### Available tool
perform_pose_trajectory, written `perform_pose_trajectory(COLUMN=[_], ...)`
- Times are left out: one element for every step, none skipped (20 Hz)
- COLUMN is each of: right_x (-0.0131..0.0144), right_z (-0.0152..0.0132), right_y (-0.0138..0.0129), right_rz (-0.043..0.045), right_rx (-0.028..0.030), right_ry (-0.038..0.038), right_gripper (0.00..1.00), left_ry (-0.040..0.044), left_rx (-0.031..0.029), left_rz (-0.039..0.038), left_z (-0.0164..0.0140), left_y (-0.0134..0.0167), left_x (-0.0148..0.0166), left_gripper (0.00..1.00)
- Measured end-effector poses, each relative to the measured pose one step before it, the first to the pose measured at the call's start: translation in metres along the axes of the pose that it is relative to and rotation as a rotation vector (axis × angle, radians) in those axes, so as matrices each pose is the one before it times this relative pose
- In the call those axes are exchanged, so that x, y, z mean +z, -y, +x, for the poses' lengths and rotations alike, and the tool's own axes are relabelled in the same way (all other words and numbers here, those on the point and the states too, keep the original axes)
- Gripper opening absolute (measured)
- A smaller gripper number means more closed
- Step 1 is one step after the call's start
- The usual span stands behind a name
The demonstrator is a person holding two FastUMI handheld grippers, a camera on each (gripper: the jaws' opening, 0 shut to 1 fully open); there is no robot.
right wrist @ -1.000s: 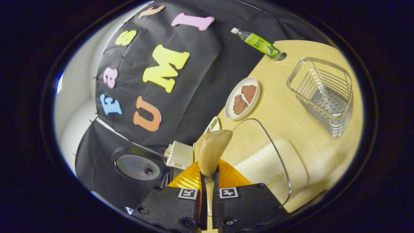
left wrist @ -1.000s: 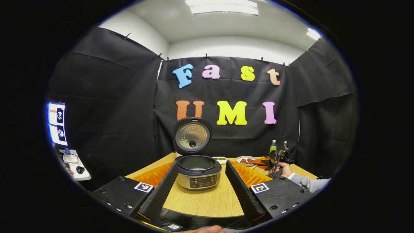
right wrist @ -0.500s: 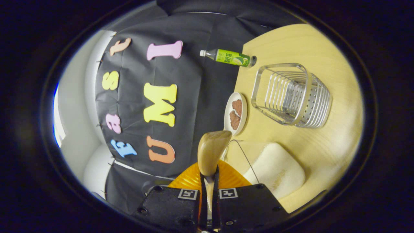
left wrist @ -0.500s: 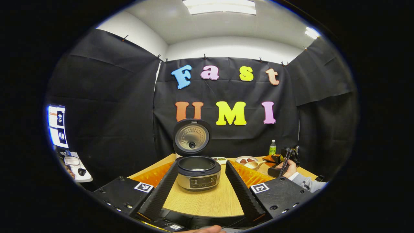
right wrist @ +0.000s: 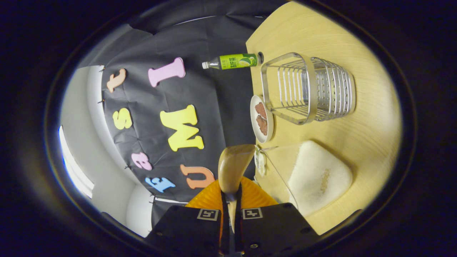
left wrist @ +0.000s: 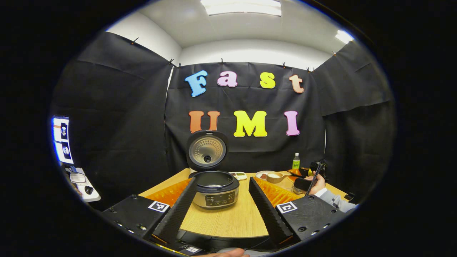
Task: Close the left gripper, press the button to open the rice cooker; take a wooden spoon from the chopstick holder with the right hand, scoop a spoonful of rice and pour it into the rice cooker, then put the wooden spoon back into the chopstick holder.
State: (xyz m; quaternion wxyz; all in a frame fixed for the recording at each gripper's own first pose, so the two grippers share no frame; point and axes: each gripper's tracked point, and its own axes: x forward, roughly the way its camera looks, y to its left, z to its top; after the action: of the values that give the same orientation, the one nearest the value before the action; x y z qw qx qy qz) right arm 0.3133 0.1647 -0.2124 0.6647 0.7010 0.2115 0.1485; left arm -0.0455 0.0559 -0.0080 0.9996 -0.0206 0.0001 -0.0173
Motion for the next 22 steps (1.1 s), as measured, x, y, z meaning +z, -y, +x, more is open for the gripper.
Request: perform_pose_trajectory(right_x=[-0.00685, -0.00734, -0.00565, -0.00602, -0.00706, -0.00910, -0.00934, -0.00994, -0.00875, -0.00910, -0.01098, -0.01135, -0.01212, -0.01181, -0.01187, -0.01202, -0.01083, -0.01166, -0.00856, -0.00886, -0.00805, -0.00554], right_z=[0.00232, -0.00010, 0.00141, 0.00050, 0.00289, 0.00261, 0.00409, 0.00457, 0.00740, 0.00567, 0.00711, 0.00725, 0.00756, 0.00732, 0.00695, 0.00485, 0.00666, 0.00760, 0.00411, 0.00509, 0.00567, 0.00479], right_y=[-0.00600, -0.00421, -0.00362, -0.00617, -0.00593, -0.00880, -0.00676, -0.00583, -0.00527, -0.00576, -0.00486, -0.00536, -0.00616, -0.00688, -0.00775, -0.00915, -0.00701, -0.00915, -0.00693, -0.00811, -0.00897, -0.00799], right_rz=[-0.01025, -0.00919, -0.00943, -0.01008, -0.01020, -0.01345, -0.02035, -0.01700, -0.01893, -0.01809, -0.01923, -0.02114, -0.02149, -0.02564, -0.02844, -0.03566, -0.03500, -0.03433, -0.03983, -0.04383, -0.05127, -0.05609], right_rx=[0.00796, 0.00362, -0.00190, -0.00321, -0.00134, 0.00082, -0.00139, -0.00511, -0.00974, -0.01172, -0.01147, -0.01315, -0.00887, -0.01130, -0.00756, -0.00918, -0.01694, -0.01239, -0.01395, -0.01342, -0.01276, -0.01732], right_ry=[-0.01484, -0.00965, -0.00947, -0.00663, -0.00618, -0.00928, -0.01207, -0.00894, -0.00488, -0.00462, -0.00937, -0.00980, -0.01299, -0.00929, -0.00920, -0.01343, -0.01095, -0.00881, -0.00722, -0.00739, -0.00818, -0.00152], right_gripper=[0.11, 0.11, 0.11, 0.11, 0.11, 0.11, 0.11, 0.11, 0.11, 0.11, 0.11, 0.08, 0.11, 0.12, 0.12, 0.12, 0.13, 0.13, 0.14, 0.14, 0.14, 0.14], left_ry=[-0.00126, -0.00320, -0.00167, -0.00019, 0.00232, 0.00352, 0.00375, 0.00720, 0.00025, -0.00440, -0.00005, -0.00213, -0.00290, -0.00361, -0.00964, -0.01228, -0.00335, -0.00148, -0.00270, -0.00292, 0.00056, -0.00058], left_rx=[0.00024, -0.00056, 0.00075, 0.00480, 0.00716, 0.00699, 0.00580, 0.00403, 0.00524, 0.00909, 0.01156, 0.00918, 0.00709, 0.00731, 0.00438, 0.00663, 0.00739, 0.00725, 0.00472, 0.00083, 0.00464, 0.00549], left_rz=[-0.00103, -0.00090, -0.00075, -0.00032, 0.00095, 0.00110, -0.00006, -0.00102, -0.00272, -0.00232, -0.00154, -0.00241, -0.00403, -0.00513, -0.00209, -0.00063, 0.00064, 0.00042, -0.00146, -0.00051, 0.00017, 0.00155], left_z=[-0.00008, 0.00008, -0.00021, -0.00035, -0.00099, -0.00106, -0.00342, -0.00511, -0.00826, -0.00306, -0.00240, -0.00120, -0.00213, -0.00129, 0.00059, -0.00100, -0.00130, -0.00248, -0.00199, -0.00211, -0.00158, -0.00097], left_y=[-0.00062, -0.00063, -0.00010, -0.00120, -0.00106, -0.00217, -0.00587, -0.00766, -0.00837, -0.00668, -0.00599, -0.00591, -0.00453, -0.00582, -0.00390, -0.00649, -0.00590, -0.00455, -0.00318, -0.00339, -0.00482, -0.00456], left_x=[-0.00027, -0.00072, -0.00043, 0.00064, 0.00041, 0.00059, 0.00093, 0.00142, -0.00095, -0.00122, 0.00020, -0.00046, -0.00212, -0.00196, -0.00365, -0.00463, -0.00068, 0.00044, -0.00063, -0.00202, 0.00000, -0.00023], left_gripper=[0.93, 0.94, 0.94, 0.94, 0.93, 0.94, 0.94, 0.94, 0.94, 0.93, 0.93, 0.93, 0.93, 0.93, 0.93, 0.93, 0.93, 0.94, 0.94, 0.94, 0.94, 0.94])
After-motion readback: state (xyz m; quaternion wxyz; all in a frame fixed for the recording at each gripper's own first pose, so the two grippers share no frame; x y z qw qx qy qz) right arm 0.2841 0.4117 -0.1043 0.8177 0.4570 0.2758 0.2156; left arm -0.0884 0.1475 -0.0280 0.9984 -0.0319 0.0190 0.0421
